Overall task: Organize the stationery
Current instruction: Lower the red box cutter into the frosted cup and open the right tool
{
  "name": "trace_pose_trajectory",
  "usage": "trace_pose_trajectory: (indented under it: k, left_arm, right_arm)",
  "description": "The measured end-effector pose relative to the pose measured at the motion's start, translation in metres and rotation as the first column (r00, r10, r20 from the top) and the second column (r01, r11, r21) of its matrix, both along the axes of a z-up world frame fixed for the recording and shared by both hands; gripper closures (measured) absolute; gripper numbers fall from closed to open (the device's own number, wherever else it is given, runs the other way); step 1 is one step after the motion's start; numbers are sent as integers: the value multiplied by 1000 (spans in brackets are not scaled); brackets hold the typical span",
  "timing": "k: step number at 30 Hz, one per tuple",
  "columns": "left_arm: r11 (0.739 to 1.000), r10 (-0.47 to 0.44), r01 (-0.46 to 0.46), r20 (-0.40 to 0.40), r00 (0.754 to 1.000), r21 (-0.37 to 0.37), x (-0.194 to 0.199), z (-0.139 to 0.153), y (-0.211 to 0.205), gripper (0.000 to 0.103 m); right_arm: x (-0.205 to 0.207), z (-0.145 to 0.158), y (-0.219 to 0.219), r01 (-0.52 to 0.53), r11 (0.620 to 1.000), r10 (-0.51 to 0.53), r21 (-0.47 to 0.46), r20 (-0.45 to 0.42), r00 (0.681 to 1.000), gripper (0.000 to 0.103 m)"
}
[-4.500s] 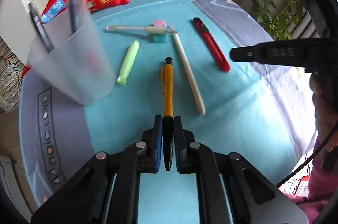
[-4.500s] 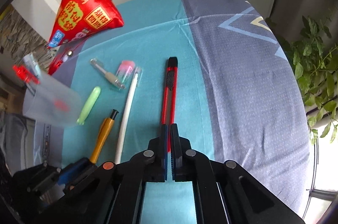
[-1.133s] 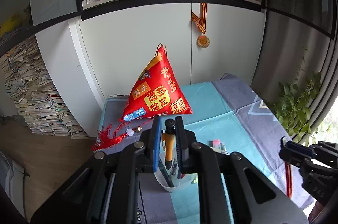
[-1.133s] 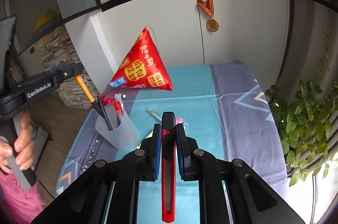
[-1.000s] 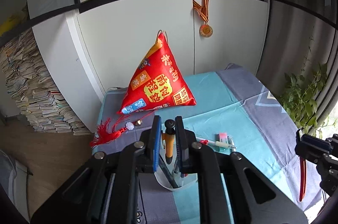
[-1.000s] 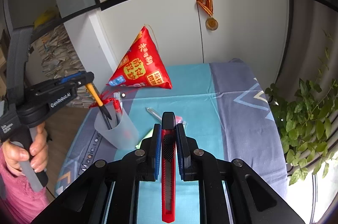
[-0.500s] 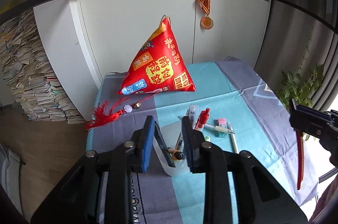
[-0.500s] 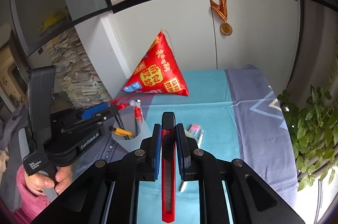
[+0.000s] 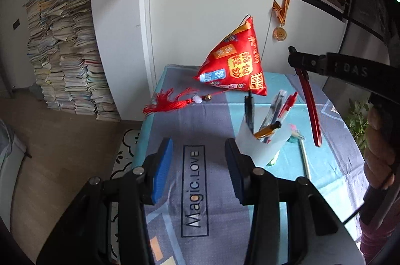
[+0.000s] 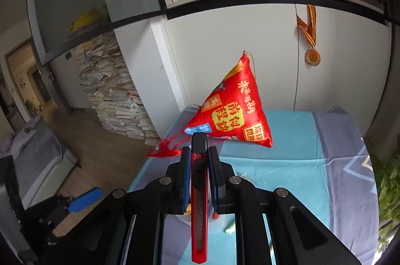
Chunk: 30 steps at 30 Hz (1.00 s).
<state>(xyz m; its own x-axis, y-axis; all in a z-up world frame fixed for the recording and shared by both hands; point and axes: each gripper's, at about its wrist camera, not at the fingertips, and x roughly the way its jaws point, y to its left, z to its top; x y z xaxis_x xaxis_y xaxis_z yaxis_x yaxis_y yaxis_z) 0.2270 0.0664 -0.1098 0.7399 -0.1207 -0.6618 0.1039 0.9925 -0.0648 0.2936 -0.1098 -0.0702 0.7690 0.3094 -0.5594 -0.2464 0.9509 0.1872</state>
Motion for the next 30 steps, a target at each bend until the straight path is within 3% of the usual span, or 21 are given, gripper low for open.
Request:
trace_pose_trajectory:
  k: [6,12,30]
  left_arm:
    - [998,53,-54,-31,998,-18,2,-11,22,62]
    - [999,30,-31,-42,999,-28,7,-17,19,62]
    - [997,-68,65,-89,994,-39,10,-29,-8,62]
  right_arm:
    - [26,-12,17,35,999,-35,-21,24,999,88]
    - [30,-25,22,78,996,-75,-51,55,996,88]
    - [-11,-44,3,87,989,-86,-118,13,996,88]
